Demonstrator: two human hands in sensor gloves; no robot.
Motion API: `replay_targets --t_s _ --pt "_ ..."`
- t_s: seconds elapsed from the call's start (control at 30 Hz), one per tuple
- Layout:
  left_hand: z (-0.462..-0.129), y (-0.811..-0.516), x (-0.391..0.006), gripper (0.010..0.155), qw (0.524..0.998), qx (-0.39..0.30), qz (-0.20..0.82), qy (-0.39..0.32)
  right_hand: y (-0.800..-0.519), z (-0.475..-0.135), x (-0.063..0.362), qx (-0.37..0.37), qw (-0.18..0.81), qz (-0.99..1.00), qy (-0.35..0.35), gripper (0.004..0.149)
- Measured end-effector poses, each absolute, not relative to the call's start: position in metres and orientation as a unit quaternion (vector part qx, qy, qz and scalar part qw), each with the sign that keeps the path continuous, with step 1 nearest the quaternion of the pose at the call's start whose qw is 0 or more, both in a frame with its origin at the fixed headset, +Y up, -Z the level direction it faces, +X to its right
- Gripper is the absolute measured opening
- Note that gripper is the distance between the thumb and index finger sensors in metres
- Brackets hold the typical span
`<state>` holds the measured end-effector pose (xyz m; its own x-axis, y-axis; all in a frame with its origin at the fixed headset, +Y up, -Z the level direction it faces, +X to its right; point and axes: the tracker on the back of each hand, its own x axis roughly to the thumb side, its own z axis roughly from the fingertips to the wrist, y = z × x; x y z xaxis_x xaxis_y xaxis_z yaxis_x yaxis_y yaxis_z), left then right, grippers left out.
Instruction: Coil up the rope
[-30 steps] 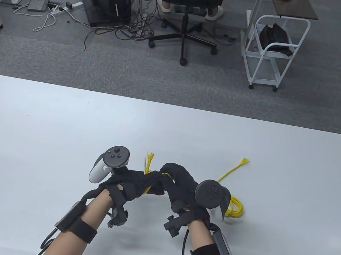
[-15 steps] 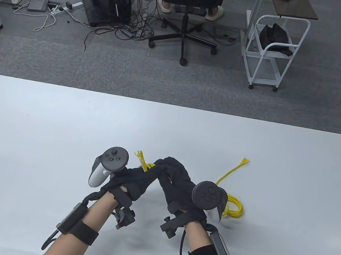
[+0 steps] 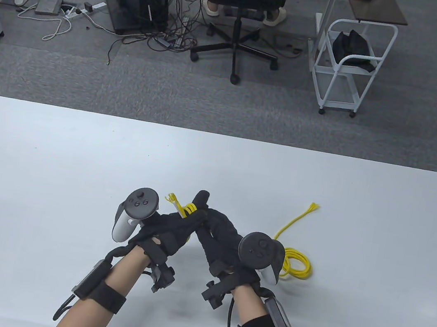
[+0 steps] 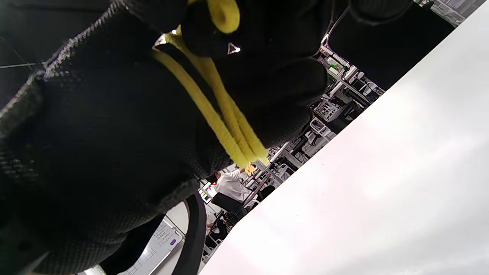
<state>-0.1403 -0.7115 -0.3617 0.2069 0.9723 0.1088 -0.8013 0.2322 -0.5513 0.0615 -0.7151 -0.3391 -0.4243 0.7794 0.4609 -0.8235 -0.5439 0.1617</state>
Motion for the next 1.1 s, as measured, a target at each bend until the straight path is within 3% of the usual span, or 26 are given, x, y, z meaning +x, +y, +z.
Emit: replay_targets --t_s 0.2,0.6,0.73,0.9,1.1 --pt "-0.36 -0.707 -0.141 0.06 0.766 -0.149 0.588 -0.213 -0.717 -0.339 0.059 0.252 0.46 0.851 -0.034 0.041" --pt "-0.354 -0.693 -0.14 0.054 0.728 -0.079 0.632 -0.252 -0.727 -0.343 0.054 0.293 0.384 0.875 0.042 0.04" --pt "-0.354 -0.692 -0.141 0.053 0.692 -0.082 0.665 -0.269 -0.73 -0.343 0.052 0.29 0.37 0.881 0.052 0.04" --pt "-0.355 -0.696 -0.136 0.056 0.607 -0.127 0.729 -0.292 -0.732 -0.347 0.059 0.272 0.352 0.894 0.05 0.041" --pt "-0.353 -0.696 -0.124 0.057 0.606 -0.167 0.705 -0.329 -0.73 -0.353 0.078 0.233 0.334 0.913 0.034 0.041"
